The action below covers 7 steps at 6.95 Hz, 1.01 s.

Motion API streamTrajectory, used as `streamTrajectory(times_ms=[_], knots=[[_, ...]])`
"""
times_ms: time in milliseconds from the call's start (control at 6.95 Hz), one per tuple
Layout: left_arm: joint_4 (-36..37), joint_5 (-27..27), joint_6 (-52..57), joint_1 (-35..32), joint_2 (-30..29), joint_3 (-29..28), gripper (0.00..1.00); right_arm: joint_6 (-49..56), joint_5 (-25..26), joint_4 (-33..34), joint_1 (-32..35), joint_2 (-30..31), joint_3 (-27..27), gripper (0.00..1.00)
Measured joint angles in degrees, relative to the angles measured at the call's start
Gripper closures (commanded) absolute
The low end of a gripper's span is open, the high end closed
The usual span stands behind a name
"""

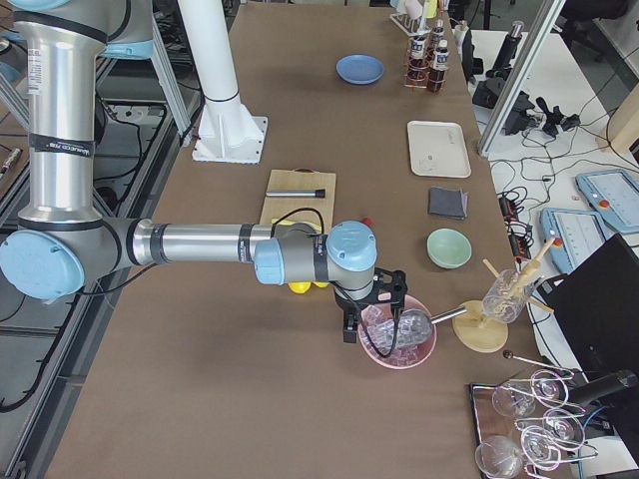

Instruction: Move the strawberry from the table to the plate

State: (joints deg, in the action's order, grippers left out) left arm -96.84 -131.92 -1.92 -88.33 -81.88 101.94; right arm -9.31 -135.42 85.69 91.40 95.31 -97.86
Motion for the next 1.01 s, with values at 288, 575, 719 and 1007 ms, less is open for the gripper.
streamTrajectory(times_ms=[288,575,719,1007], knots=[[-0.4,0.0,0.2,0.2,-1.5,-0.1,0.02,0.0,0.1,0.0,-0.1,-0.4,0.1,0.0],[-3.8,0.2,-0.1,0.7,-4.2,-0.5,0.02,-0.4,0.1,0.0,-0.1,-0.7,0.0,0.0],[-5.5,-0.3,-0.1,1.0,-5.6,-1.4,0.02,-0.5,0.0,0.0,-0.3,-1.0,0.0,0.0],[-7.0,-2.8,-0.8,3.2,-8.2,-3.2,0.02,-0.7,-0.3,-0.8,-2.2,-2.2,-0.3,0.0]])
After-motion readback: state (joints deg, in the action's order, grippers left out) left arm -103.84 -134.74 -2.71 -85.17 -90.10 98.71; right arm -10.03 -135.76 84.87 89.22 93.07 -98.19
